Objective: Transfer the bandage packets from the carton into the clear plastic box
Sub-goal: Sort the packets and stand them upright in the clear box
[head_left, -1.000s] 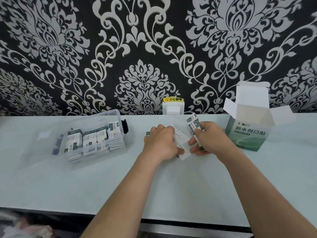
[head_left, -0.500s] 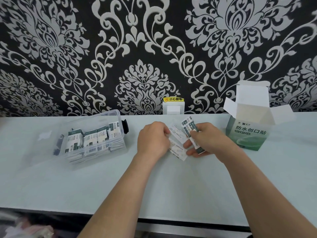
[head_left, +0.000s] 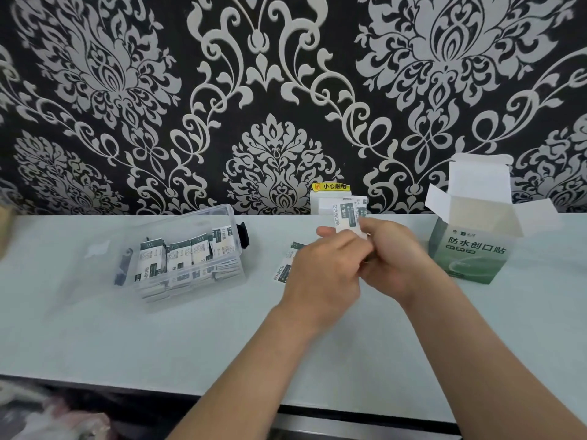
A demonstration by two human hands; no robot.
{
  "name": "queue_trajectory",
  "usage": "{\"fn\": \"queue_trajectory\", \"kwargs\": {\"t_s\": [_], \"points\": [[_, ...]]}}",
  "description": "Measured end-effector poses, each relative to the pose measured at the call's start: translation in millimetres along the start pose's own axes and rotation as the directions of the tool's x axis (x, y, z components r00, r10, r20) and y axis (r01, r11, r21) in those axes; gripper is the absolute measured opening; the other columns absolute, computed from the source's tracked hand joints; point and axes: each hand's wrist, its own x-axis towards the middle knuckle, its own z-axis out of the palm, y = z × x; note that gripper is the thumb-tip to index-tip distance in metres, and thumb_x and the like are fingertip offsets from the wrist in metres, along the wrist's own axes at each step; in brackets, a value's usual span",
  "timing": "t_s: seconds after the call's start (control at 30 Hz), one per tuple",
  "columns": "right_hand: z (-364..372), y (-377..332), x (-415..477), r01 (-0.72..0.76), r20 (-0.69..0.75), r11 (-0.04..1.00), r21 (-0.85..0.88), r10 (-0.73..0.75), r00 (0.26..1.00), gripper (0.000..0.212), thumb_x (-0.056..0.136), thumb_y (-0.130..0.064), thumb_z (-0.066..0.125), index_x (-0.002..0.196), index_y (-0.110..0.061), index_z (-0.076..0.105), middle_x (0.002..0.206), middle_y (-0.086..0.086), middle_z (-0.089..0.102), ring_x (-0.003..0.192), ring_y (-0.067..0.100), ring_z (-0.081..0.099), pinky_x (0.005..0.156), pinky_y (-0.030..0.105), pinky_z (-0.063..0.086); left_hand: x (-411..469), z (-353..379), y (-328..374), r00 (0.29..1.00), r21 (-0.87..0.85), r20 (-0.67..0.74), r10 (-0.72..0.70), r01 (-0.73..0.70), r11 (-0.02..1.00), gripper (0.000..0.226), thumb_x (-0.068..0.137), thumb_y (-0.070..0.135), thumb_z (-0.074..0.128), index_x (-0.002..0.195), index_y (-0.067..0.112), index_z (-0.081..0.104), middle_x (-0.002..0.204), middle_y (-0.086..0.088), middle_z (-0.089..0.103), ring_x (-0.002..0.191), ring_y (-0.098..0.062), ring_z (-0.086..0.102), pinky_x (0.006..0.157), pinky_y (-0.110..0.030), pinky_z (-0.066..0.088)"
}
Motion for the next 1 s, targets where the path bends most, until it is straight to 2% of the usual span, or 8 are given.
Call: {"fn": "queue_trajectory", "kwargs": {"t_s": [0.27, 0.4, 0.47, 0.53, 0.63, 0.83, 0.93, 1.0], "points": [[4, 4, 1, 0.073, 0.071, 0.98, -0.185, -0.061, 0.996, 0.033, 0.103, -0.028, 0.042, 0.106, -0.007, 0.068, 0.093, 0.011, 0.074, 0.072, 0.019, 0.069, 0.061, 0.033, 0.056, 4, -22, -13, 0.97, -0.127, 0.2, -0.137, 0.164, 0.978, 0.034, 0.075, 0.011, 0.046, 0.089, 0.025, 0.074, 0.084, 0.009, 0.073, 0.079, -0.016, 0.057, 0.083, -0.034, 0.048], [5, 4, 0, 0.153, 0.13, 0.911, -0.384, -0.111, 0.985, 0.025, 0.104, -0.019, 0.04, 0.099, -0.01, 0.063, 0.075, 0.006, 0.067, 0.059, 0.015, 0.057, 0.052, 0.025, 0.047, 5, -37, -9, 0.947, -0.339, -0.147, -0.287, 0.224, 0.914, 0.033, 0.07, -0.002, 0.05, 0.085, 0.012, 0.075, 0.089, 0.001, 0.07, 0.083, -0.016, 0.062, 0.08, -0.029, 0.051], [5, 2, -4, 0.191, 0.248, 0.872, -0.45, -0.084, 0.965, 0.024, 0.104, -0.019, 0.04, 0.094, -0.011, 0.06, 0.073, 0.006, 0.063, 0.056, 0.016, 0.051, 0.046, 0.022, 0.04, 8, -45, -13, 0.897, -0.306, -0.296, -0.327, 0.236, 0.923, 0.035, 0.076, -0.001, 0.055, 0.104, 0.013, 0.071, 0.107, 0.0, 0.059, 0.101, -0.014, 0.056, 0.088, -0.021, 0.045], [6, 0, -10, 0.226, 0.382, 0.834, -0.503, -0.02, 0.924, 0.023, 0.104, -0.02, 0.04, 0.093, -0.011, 0.059, 0.073, 0.005, 0.062, 0.055, 0.016, 0.051, 0.044, 0.021, 0.037, 10, -51, -18, 0.904, -0.314, -0.204, -0.375, 0.303, 0.9, 0.04, 0.086, 0.013, 0.059, 0.125, 0.021, 0.059, 0.12, 0.005, 0.051, 0.111, -0.009, 0.05, 0.092, -0.023, 0.044], [12, 0, -16, 0.228, 0.463, 0.811, -0.539, 0.06, 0.884, 0.018, 0.102, -0.013, 0.043, 0.097, -0.009, 0.06, 0.078, 0.003, 0.065, 0.06, 0.016, 0.058, 0.044, 0.019, 0.041, 8, -51, -20, 0.852, -0.47, 0.048, -0.522, 0.48, 0.741, 0.035, 0.093, 0.021, 0.059, 0.127, 0.03, 0.056, 0.102, 0.01, 0.06, 0.084, -0.012, 0.061, 0.069, -0.022, 0.052], [22, 4, -6, 0.223, 0.105, 0.947, -0.231, -0.204, 0.973, 0.014, 0.097, -0.001, 0.05, 0.103, -0.003, 0.062, 0.082, 0.015, 0.071, 0.06, 0.021, 0.068, 0.049, 0.021, 0.053, 6, -54, -26, 0.744, -0.603, -0.081, -0.664, 0.493, 0.627, 0.024, 0.091, 0.01, 0.061, 0.101, 0.031, 0.068, 0.095, 0.024, 0.064, 0.08, -0.007, 0.06, 0.076, -0.026, 0.051], [38, 17, -5, 0.296, -0.089, 0.883, -0.365, -0.35, 0.933, 0.02, 0.099, -0.008, 0.041, 0.097, -0.012, 0.061, 0.084, 0.009, 0.068, 0.059, 0.017, 0.061, 0.046, 0.023, 0.049, 5, -52, -25, 0.685, -0.65, 0.023, -0.729, 0.564, 0.51, 0.021, 0.094, 0.014, 0.057, 0.09, 0.034, 0.065, 0.076, 0.022, 0.064, 0.054, -0.014, 0.053, 0.051, -0.033, 0.048], [49, 27, -3, 0.335, -0.137, 0.841, -0.425, -0.426, 0.895, 0.022, 0.099, -0.013, 0.039, 0.099, -0.016, 0.06, 0.089, 0.007, 0.066, 0.062, 0.016, 0.059, 0.045, 0.022, 0.047, 4, -46, -24, 0.703, -0.625, 0.04, -0.71, 0.572, 0.531, 0.016, 0.094, 0.019, 0.056, 0.093, 0.032, 0.065, 0.073, 0.013, 0.064, 0.054, -0.014, 0.053, 0.051, -0.035, 0.047]]}}
